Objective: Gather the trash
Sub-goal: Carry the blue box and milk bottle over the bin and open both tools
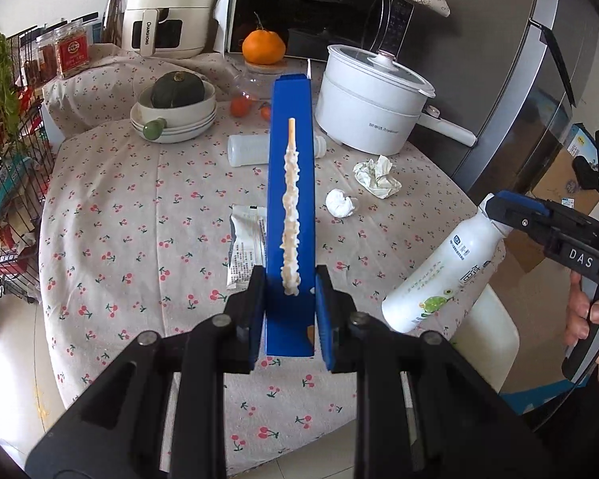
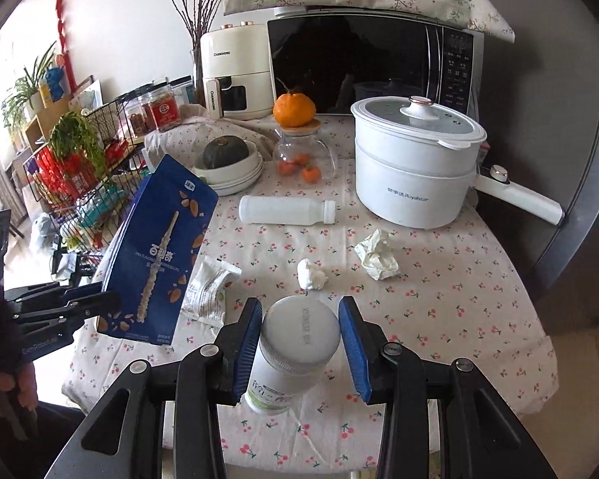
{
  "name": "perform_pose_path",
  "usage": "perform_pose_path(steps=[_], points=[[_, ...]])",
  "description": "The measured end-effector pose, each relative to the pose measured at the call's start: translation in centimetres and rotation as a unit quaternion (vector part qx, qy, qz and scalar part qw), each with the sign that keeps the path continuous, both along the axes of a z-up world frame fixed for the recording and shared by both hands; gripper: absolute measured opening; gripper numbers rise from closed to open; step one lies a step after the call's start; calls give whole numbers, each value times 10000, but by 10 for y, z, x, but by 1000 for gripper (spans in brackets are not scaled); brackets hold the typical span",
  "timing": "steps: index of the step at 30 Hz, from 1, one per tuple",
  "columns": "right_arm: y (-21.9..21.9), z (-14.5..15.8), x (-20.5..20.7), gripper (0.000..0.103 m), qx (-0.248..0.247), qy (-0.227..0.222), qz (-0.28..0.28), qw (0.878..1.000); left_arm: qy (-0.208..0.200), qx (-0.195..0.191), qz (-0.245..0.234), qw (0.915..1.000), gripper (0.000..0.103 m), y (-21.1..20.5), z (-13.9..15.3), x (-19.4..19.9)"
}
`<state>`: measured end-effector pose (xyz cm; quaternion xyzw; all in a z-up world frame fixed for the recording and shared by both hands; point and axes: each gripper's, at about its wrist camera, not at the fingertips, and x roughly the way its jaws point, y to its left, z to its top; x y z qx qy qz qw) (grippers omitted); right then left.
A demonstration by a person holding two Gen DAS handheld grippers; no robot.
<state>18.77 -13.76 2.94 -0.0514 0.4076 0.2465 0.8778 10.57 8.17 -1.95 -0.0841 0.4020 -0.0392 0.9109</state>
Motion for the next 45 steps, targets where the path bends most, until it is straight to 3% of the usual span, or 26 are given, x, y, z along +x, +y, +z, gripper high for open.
perform_pose_path(steps=[10,18,28,37,40,42,45], points=[[-80,29,-40,40,71,-139,-621,9979,-75,-136,-810,9966,25,-53,6,-10],[-166,28,-66,40,-36,46,-1476,9890,-2,-373,-1854,9819,25,-130,0,-18],[-241,1,-84,39,-357,351,-2233,9735,281,-120,-2822,9589,25,-238,-46,-20],[-276,-17,-90,39,-414,664,-2518,9646,481,211,-2952,9540,28,-268,-86,-5],[-278,-21,-89,39,-434,741,-2511,9642,490,267,-2946,9540,45,-263,-83,-4],[-278,-24,-88,39,-449,785,-2494,9642,412,285,-2889,9560,62,-257,-77,-6],[-275,-25,-87,39,-480,825,-2465,9644,399,296,-2823,9580,68,-247,-69,-8]])
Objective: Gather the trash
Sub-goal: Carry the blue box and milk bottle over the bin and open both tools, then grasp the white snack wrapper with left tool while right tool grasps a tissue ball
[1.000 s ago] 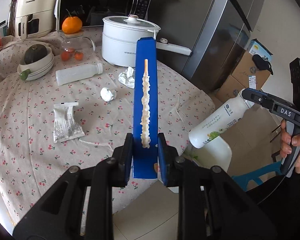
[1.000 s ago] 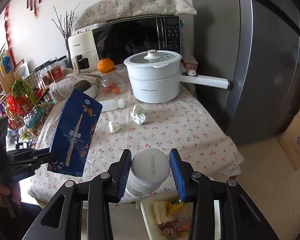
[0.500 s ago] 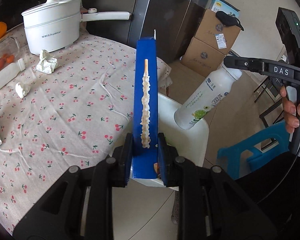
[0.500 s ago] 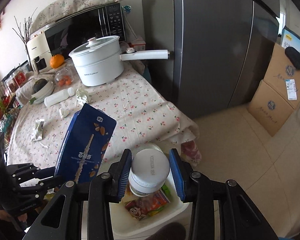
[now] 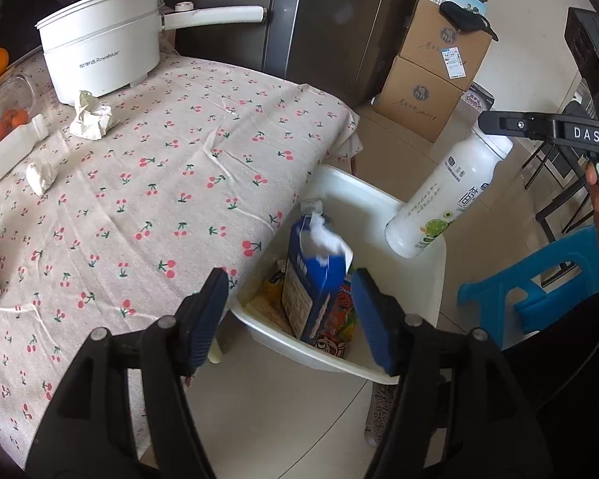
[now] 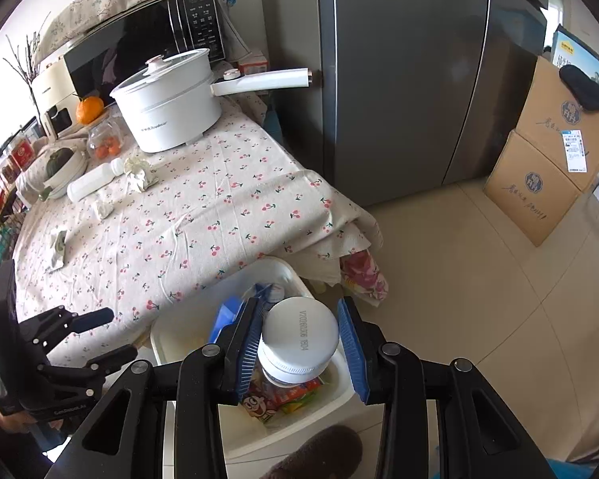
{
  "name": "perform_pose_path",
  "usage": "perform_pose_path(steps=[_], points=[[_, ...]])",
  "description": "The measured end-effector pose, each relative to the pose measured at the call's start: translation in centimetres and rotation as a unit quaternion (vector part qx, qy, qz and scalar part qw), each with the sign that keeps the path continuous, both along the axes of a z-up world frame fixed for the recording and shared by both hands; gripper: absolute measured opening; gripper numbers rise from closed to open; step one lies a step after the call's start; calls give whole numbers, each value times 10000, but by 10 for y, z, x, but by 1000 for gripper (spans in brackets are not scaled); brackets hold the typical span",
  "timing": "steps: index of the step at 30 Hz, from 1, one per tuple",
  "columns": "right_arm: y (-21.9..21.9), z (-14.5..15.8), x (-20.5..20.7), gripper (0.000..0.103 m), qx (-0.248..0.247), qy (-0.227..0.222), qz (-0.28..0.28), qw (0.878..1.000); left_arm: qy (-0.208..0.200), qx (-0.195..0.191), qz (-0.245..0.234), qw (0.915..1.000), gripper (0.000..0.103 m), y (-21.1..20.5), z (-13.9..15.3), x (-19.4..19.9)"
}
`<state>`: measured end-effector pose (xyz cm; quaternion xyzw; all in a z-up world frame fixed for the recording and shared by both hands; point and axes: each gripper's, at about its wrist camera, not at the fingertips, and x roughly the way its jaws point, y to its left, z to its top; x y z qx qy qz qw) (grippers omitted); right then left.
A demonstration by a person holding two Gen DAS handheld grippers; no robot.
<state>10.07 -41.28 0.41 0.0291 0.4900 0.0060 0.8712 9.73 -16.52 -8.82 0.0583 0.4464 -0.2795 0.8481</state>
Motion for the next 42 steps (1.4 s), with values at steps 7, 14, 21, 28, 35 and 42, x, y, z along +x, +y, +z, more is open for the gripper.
perform_pose_path(steps=[7,14,21,28,35,42], points=[[12,-8,4,39,-12,200,100,9997,-120,193,312,9993,85,27,13,-4],[26,-25,12,39,-132,597,166,9980,-122,283,707,9970,93,57,21,-7],[31,-25,15,41,-171,608,89,9980,-160,262,993,9946,96,81,29,-9],[38,-25,20,68,-122,678,44,9976,-158,253,1215,9921,97,100,34,-9],[51,-23,27,79,-171,656,67,9977,-260,252,1578,9868,102,126,41,-5],[71,-23,35,79,-351,612,195,9973,-565,361,2305,9708,102,166,49,3]])
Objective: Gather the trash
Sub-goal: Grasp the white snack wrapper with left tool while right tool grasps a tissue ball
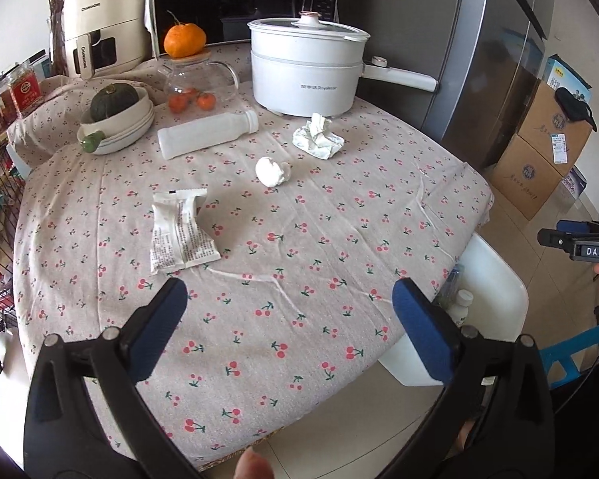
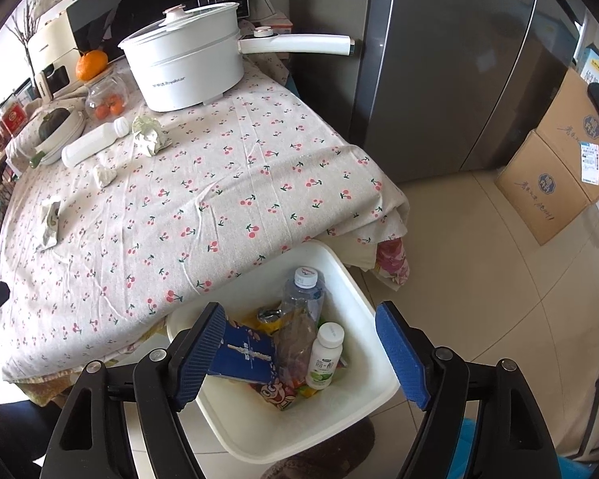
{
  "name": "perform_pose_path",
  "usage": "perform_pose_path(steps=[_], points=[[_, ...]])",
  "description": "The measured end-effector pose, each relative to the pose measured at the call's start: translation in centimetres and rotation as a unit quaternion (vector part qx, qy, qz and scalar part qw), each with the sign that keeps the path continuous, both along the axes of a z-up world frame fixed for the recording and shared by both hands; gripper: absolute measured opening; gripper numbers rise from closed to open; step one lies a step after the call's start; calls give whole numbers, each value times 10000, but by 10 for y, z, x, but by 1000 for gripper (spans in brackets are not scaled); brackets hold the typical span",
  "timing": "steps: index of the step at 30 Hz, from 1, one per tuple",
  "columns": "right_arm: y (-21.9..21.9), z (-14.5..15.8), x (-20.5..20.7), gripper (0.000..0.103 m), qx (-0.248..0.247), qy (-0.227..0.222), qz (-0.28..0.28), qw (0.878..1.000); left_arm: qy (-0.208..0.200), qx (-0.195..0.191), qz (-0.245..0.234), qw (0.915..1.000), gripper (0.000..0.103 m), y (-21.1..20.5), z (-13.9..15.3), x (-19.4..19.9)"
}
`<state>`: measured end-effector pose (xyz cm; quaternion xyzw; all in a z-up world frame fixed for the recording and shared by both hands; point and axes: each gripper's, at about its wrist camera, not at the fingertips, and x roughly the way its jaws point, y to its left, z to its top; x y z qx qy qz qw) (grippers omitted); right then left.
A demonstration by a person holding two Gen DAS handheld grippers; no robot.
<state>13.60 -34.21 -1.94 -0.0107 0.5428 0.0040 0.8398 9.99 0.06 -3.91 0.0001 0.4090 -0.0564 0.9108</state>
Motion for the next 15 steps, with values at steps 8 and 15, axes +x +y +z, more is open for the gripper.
perform_pose_path(steps=[8,15], points=[[21,-6,17,86,213,-31,-50,9998,14,82,792,9968,102,58,-13,29],[49,-18,43,87,697,234,-133,9972,441,25,1088,9931,102,75,-40,60]])
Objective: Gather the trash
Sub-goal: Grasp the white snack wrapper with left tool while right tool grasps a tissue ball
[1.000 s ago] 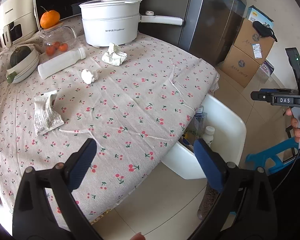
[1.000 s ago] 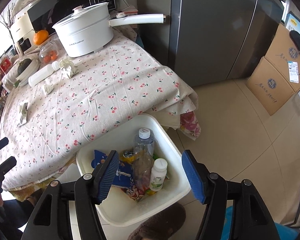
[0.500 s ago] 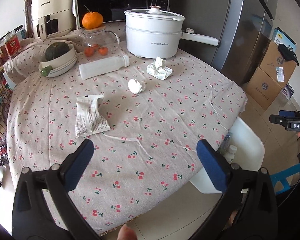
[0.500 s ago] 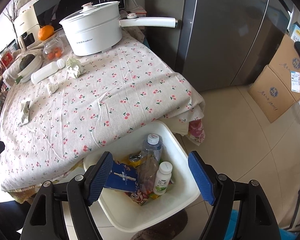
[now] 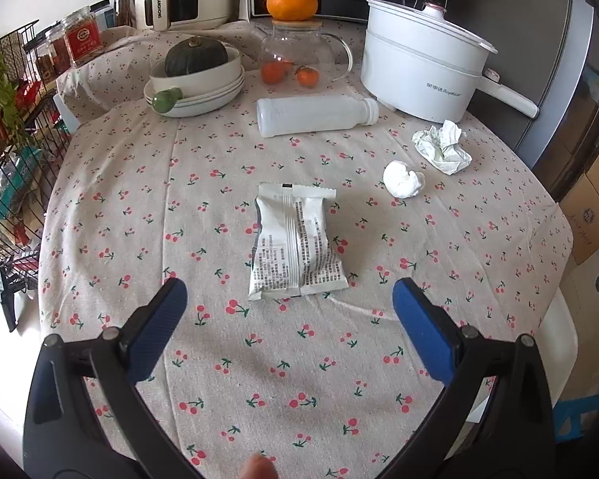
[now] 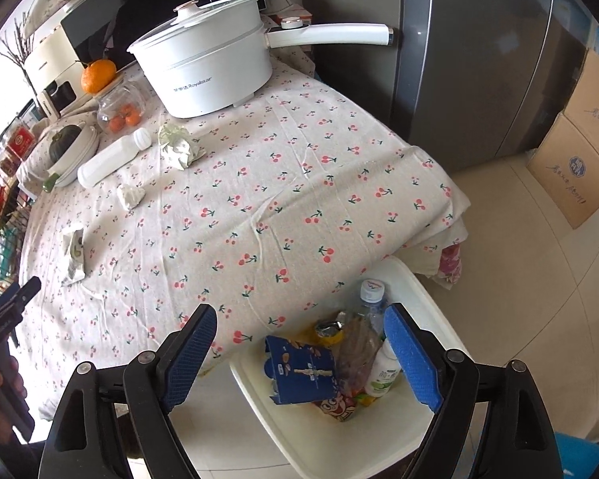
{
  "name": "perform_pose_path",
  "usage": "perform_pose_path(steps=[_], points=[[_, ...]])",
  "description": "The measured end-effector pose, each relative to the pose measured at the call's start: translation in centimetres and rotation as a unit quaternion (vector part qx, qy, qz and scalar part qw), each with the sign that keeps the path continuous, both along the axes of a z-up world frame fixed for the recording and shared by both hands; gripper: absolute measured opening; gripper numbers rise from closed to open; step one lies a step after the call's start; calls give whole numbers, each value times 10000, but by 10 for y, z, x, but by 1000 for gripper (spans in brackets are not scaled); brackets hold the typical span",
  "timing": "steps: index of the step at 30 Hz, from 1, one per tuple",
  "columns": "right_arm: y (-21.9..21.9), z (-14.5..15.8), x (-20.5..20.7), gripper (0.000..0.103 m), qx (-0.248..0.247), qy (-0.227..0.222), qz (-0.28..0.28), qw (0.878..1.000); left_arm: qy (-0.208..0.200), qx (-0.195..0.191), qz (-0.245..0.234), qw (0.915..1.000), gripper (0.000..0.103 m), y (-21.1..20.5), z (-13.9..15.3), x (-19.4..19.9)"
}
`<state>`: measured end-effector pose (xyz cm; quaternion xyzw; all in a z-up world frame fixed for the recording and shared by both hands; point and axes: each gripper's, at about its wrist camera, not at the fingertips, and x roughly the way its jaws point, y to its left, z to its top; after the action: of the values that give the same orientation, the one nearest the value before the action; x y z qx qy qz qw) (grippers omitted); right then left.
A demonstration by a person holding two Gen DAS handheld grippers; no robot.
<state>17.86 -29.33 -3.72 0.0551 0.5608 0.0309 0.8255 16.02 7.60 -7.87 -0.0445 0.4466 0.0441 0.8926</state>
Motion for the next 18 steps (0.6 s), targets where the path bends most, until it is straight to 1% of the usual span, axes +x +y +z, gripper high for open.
perform_pose_path(steps=[3,7,9,10,11,12,13,15,16,17,18], points=[[20,-7,9,88,57,123,78,9999,166,-252,95,9995,101,4,-12,14],[47,-14,18,88,55,222,261,9994,279,-431,177,9985,92,5,-22,31],[58,-16,22,88,78,243,324,9991,347,-461,227,9981,76,6,-27,39],[62,-16,23,88,79,245,350,9991,400,-485,253,9977,72,5,-30,42],[67,-17,25,88,70,244,372,9990,453,-532,271,9972,62,5,-33,44],[72,-18,27,88,47,241,394,9989,514,-589,290,9965,49,6,-36,46],[76,-19,29,88,18,237,419,9988,565,-644,303,9959,43,6,-38,47],[86,-20,33,88,-31,219,475,9986,595,-716,277,9953,15,5,-39,47],[90,-22,36,88,-53,204,501,9985,596,-716,243,9954,7,4,-38,47],[95,-23,38,88,-74,182,523,9984,592,-719,204,9954,3,3,-37,46],[100,-24,40,88,-90,161,546,9983,572,-729,174,9955,2,2,-34,44]])
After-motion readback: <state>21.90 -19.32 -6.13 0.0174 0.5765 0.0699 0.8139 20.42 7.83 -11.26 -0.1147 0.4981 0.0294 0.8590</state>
